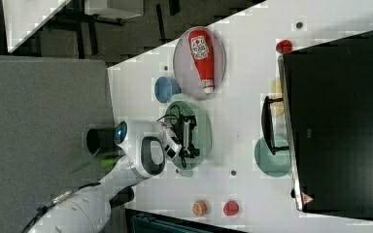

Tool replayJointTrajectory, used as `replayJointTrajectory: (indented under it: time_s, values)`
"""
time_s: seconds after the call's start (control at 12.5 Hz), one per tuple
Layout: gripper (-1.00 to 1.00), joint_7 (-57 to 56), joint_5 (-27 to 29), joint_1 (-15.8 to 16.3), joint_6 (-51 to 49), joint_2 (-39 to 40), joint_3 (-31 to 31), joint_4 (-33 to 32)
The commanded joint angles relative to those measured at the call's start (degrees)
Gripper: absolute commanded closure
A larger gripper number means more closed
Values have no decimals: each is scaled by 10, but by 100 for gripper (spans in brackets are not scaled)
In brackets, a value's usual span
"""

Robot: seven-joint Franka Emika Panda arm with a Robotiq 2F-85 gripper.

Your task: Drag strainer left to right.

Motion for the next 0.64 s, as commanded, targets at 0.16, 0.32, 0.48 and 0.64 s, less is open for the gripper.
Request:
replayJointTrajectory:
  time_s: [0.16, 0.32, 0.48, 0.64]
  values:
    - [-100, -72, -4, -18, -8, -17, -24, -6]
    - [-100, -104, -4, -20, -7, -20, -47, -6]
    - [-100, -124, -4, -20, -6, -23, -69, -6]
    - [-100, -140, -4, -21, -6, -23, -91, -6]
